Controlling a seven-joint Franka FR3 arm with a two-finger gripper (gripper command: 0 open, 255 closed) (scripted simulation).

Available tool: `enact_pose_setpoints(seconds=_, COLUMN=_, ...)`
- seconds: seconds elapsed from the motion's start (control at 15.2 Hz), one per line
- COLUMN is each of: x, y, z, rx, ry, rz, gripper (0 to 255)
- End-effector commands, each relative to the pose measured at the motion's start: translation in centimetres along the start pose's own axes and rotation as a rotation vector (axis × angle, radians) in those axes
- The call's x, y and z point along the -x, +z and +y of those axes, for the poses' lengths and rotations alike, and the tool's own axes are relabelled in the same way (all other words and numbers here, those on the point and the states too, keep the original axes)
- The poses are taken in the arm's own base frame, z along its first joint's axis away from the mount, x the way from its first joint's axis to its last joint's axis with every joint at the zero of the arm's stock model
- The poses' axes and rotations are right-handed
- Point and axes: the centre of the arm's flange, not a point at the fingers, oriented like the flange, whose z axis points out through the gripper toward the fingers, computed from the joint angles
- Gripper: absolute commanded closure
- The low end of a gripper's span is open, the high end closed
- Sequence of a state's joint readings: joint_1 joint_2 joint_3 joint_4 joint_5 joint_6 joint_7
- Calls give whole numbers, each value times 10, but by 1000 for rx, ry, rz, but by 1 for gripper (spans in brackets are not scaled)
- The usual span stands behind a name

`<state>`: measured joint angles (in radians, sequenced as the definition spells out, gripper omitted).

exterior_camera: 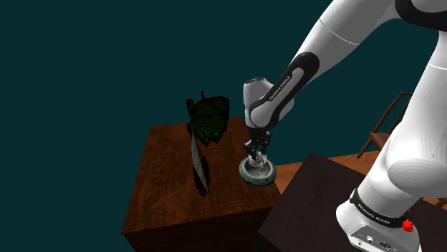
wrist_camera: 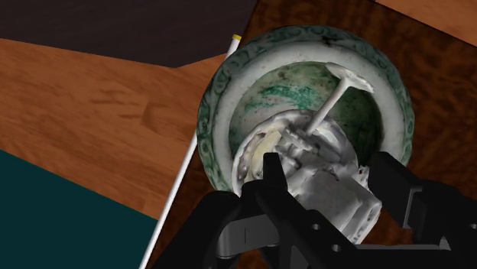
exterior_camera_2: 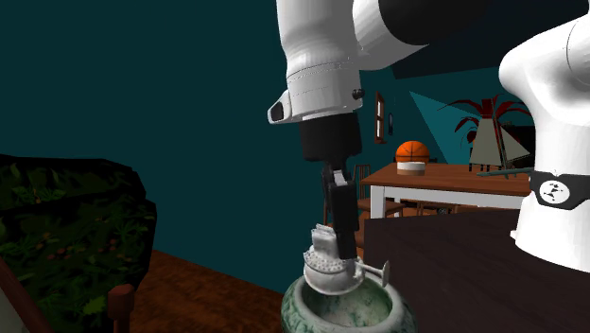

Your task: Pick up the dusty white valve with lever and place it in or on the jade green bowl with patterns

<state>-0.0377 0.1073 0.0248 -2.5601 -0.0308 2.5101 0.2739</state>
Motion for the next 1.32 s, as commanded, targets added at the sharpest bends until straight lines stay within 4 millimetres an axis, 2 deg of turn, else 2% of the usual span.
enact_pose_setpoints(seconds=0.0, x=0, y=0, z=0, rx=0, ry=0, rz=0, gripper=255)
enact_pose_setpoints(seconds=0.07, x=0, y=0, z=0, rx=0, ry=0, rz=0, gripper=255)
enact_pose_setpoints(seconds=0.13, x=0, y=0, z=0, rx=0, ry=0, rz=0, gripper=0)
enact_pose_setpoints(seconds=0.46, x=0, y=0, z=0, rx=0, ry=0, rz=0, gripper=0)
enact_pose_setpoints(seconds=0.73, x=0, y=-50, z=0, rx=0, ry=0, rz=0, gripper=0)
enact_pose_setpoints(seconds=1.25, x=0, y=-50, z=0, rx=0, ry=0, rz=0, gripper=0)
